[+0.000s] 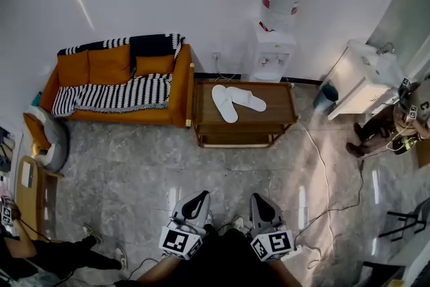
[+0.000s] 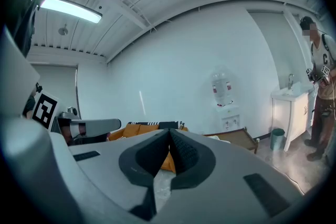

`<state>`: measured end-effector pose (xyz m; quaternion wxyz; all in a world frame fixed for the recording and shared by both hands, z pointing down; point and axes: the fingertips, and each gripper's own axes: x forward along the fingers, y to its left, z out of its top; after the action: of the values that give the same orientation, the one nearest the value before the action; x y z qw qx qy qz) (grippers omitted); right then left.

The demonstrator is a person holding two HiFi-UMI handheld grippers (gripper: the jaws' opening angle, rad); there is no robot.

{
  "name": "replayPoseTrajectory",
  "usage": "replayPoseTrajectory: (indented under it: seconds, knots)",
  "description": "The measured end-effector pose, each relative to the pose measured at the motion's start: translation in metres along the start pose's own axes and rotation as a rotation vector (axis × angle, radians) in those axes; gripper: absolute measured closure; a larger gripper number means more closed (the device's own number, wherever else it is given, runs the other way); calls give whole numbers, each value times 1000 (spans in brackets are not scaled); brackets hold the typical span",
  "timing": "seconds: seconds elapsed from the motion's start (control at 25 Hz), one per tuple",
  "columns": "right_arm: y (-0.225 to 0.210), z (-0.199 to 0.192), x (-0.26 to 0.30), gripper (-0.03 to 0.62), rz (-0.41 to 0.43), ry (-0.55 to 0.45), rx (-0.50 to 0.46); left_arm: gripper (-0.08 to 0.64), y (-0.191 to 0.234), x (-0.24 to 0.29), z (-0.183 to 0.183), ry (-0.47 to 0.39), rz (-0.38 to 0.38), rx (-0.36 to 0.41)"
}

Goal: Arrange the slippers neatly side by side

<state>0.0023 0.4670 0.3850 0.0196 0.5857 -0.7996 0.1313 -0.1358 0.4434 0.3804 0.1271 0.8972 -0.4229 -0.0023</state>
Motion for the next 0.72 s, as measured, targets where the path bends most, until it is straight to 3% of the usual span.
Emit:
replayPoseTrajectory:
  seconds: [0.72]
  knots:
    - [24,-17,37,580,-92,16,-5,543,67,-15,-4,17,-28,-10]
